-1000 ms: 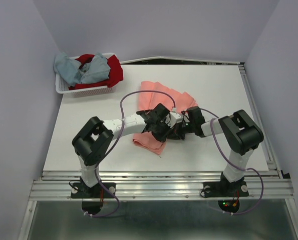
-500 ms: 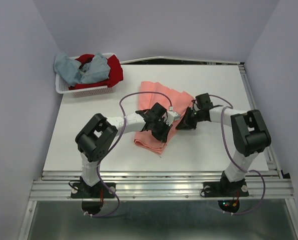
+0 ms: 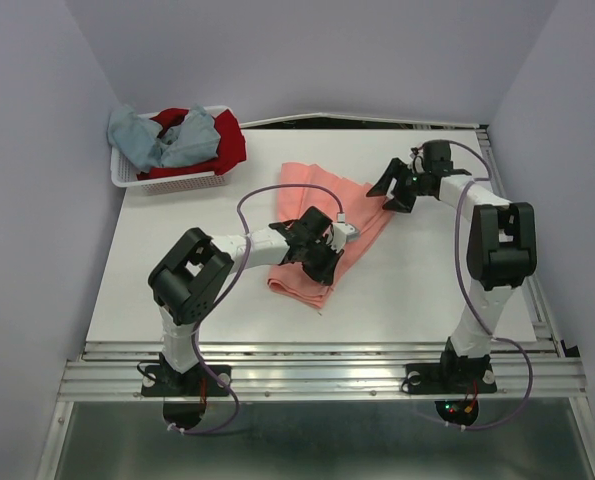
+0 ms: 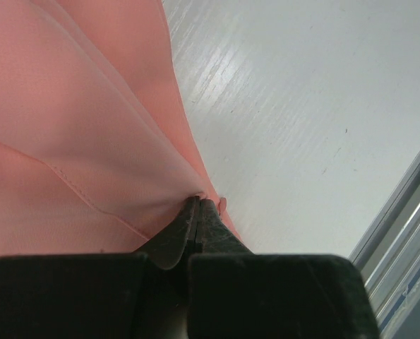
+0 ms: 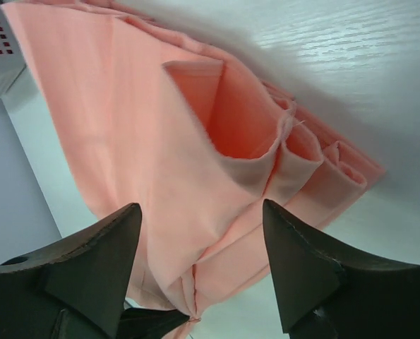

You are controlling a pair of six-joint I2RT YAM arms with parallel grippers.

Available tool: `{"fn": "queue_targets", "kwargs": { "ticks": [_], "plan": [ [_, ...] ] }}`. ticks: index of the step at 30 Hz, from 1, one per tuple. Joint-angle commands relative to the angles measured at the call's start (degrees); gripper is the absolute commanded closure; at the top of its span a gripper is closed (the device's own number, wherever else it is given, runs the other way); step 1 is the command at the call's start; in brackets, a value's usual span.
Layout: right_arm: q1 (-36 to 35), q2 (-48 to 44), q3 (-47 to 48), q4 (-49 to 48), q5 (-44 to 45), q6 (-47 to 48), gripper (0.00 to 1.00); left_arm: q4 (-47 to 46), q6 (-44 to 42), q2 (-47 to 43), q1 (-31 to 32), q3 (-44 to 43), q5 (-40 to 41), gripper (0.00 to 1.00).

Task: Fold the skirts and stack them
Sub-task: Fold the skirt

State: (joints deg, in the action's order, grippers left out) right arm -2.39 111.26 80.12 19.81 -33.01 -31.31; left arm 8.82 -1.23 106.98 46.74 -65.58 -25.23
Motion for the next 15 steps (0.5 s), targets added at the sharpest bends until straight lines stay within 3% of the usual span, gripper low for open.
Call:
{"fn": "queue_targets", "kwargs": {
  "ticks": [1, 15],
  "plan": [
    [-0.3, 3.7, 2.4, -2.3, 1.3, -0.9, 0.25, 4.5, -1.4, 0.5, 0.5, 2.6, 1.7, 1.0],
    [-0.3, 3.3, 4.7, 0.7, 11.6, 3.6, 0.28, 4.1, -1.4, 0.1, 0.5, 3.0, 1.7, 1.0]
  ]
}}
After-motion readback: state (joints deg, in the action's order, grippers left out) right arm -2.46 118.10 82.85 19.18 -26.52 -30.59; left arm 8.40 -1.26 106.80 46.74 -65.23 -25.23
